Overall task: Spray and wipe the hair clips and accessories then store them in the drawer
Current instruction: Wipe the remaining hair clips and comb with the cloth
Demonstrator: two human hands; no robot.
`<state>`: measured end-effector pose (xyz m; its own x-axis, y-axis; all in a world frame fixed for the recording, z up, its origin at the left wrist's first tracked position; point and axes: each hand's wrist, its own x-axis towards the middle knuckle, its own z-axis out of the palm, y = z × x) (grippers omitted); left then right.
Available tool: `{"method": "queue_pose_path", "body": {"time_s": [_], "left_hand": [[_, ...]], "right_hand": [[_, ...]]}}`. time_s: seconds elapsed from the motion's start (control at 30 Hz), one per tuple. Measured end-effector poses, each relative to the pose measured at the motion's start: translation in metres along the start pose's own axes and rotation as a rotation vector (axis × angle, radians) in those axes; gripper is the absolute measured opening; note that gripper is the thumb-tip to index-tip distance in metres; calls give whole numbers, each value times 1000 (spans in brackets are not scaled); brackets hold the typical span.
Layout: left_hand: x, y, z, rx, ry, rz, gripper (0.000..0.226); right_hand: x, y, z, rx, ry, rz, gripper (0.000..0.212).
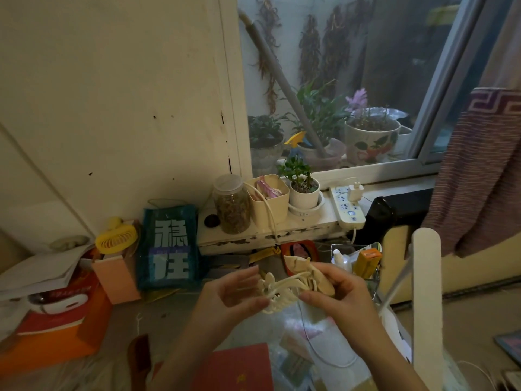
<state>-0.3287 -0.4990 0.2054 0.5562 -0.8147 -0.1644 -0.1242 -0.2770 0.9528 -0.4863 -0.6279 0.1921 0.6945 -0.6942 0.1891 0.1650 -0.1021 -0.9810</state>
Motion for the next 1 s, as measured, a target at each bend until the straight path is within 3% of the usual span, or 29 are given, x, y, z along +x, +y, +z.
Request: {"method": "queue_pose_path", "body": {"time_s": [0.17, 0.27, 0.53, 0.77, 1.0], "left_hand": [[4, -5, 3, 51, 16, -215, 46], [5, -7, 6, 0, -43, -359, 48], [2, -17, 12, -81, -30, -276, 32], [1, -16, 23, -175, 19, -282, 67], [2, -21, 24, -109, 92, -244, 57]], "right_hand": [[-4, 11, 3, 44, 35, 51, 43], [-6, 15, 4, 58, 44, 50, 45], [-7, 14, 5, 87, 44, 59, 40], [-8, 17, 9, 120, 50, 66, 43], [-11, 18, 8, 87, 23, 94, 50]]}}
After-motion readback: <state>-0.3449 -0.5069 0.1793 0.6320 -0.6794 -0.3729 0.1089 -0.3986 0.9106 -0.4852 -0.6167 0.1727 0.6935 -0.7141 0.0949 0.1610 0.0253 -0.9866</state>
